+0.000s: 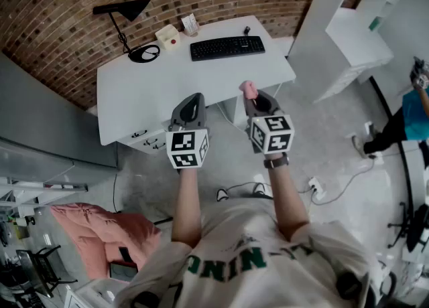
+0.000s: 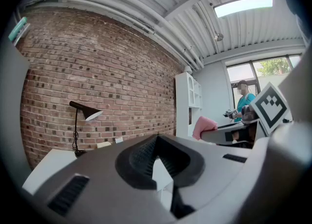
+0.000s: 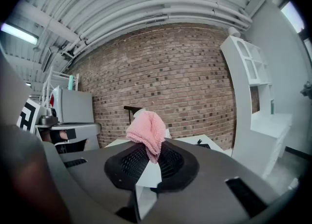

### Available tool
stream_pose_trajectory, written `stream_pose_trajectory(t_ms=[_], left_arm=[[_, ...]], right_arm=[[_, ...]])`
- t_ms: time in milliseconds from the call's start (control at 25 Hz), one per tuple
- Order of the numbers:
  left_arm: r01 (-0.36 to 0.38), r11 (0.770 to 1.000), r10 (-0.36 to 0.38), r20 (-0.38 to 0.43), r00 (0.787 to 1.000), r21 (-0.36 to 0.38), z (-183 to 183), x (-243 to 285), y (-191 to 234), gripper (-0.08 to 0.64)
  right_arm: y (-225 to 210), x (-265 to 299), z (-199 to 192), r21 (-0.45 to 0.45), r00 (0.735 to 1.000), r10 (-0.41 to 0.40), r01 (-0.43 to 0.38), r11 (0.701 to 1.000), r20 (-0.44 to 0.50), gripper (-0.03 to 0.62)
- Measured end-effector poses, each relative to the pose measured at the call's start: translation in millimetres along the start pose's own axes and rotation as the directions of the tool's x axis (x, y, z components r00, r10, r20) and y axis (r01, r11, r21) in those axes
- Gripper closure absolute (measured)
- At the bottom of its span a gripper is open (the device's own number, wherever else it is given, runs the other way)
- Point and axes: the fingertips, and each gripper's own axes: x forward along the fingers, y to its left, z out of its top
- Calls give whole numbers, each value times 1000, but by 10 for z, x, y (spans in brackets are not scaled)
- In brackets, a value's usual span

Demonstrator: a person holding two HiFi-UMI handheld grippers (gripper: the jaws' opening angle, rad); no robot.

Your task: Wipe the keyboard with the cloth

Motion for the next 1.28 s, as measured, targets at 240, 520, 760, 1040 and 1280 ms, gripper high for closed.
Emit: stream_pose_trajectory(t_ms=[240,520,760,1040,1280], left_arm=[[14,1000,-14,6,1000,-19,-136,-202,135,558],[28,999,-28,0,1000,-27,-210,-128,199,558],[-17,999,17,-14,1000,-30,-225,92,485,558],[-57,998,58,-25,998,8,-178,828,753,558],[-101,995,101,-5,995,24,115,1674,917,558]], right_arm=[[271,-60,-239,15,1000,-8,8,1000,-16,565],[205,63,-250,39,999,-22,23,999,-25,564],[204,482,-195,118,999,34,-33,992,-6,563],[-138,1187,-95,116,997,71,-68,991,-20,563],[-709,1881,310,106,995,100,-98,990,-13,563]])
